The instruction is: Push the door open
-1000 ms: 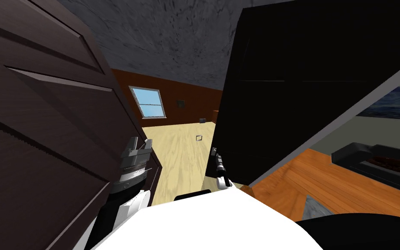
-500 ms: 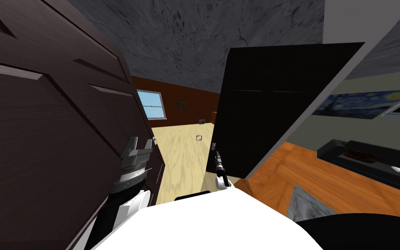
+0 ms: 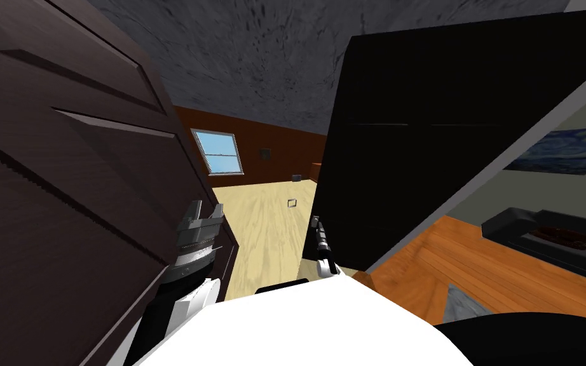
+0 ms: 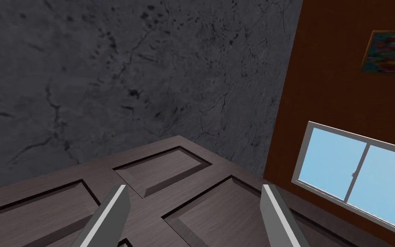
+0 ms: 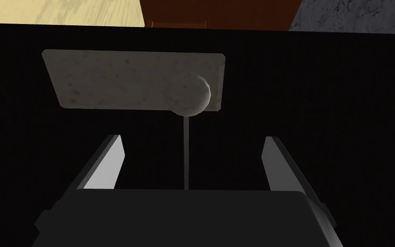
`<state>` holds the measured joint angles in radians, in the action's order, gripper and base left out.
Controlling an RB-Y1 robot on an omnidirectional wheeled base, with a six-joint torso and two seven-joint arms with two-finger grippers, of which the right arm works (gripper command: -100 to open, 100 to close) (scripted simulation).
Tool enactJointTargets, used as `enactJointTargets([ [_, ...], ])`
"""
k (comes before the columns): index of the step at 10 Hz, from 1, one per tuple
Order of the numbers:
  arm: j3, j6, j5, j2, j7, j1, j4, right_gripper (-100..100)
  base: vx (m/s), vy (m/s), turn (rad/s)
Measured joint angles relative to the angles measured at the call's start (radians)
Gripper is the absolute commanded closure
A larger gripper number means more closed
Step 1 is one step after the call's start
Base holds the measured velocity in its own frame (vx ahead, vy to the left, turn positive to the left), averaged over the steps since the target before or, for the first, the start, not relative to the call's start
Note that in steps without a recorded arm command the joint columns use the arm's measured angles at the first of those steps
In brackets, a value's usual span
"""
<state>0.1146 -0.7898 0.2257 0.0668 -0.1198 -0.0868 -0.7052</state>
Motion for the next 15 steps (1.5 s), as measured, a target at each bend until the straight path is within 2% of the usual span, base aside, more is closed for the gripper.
enactJointTargets([
  [3, 0.005, -0.013, 0.004, -0.004, -0.001, 0.003, 0.005, -100, 0.184, -0.032, 0.023],
  [4, 0.005, -0.016, 0.004, -0.005, -0.002, 0.004, 0.005, 100, -0.019, 0.005, 0.006],
  [9, 0.004, -0.011, 0.003, -0.005, -0.002, 0.004, 0.007, 100, -0.016, 0.002, 0.002],
  [12, 0.009, -0.008, 0.007, -0.005, -0.003, 0.009, 0.017, 100, 0.141, 0.008, -0.026],
  [13, 0.014, 0.001, 0.009, -0.008, -0.008, 0.022, -0.006, 100, 0.178, 0.006, -0.034],
  [15, 0.027, -0.006, 0.018, -0.001, -0.011, 0.014, 0.005, 100, 0.194, -0.001, -0.04],
])
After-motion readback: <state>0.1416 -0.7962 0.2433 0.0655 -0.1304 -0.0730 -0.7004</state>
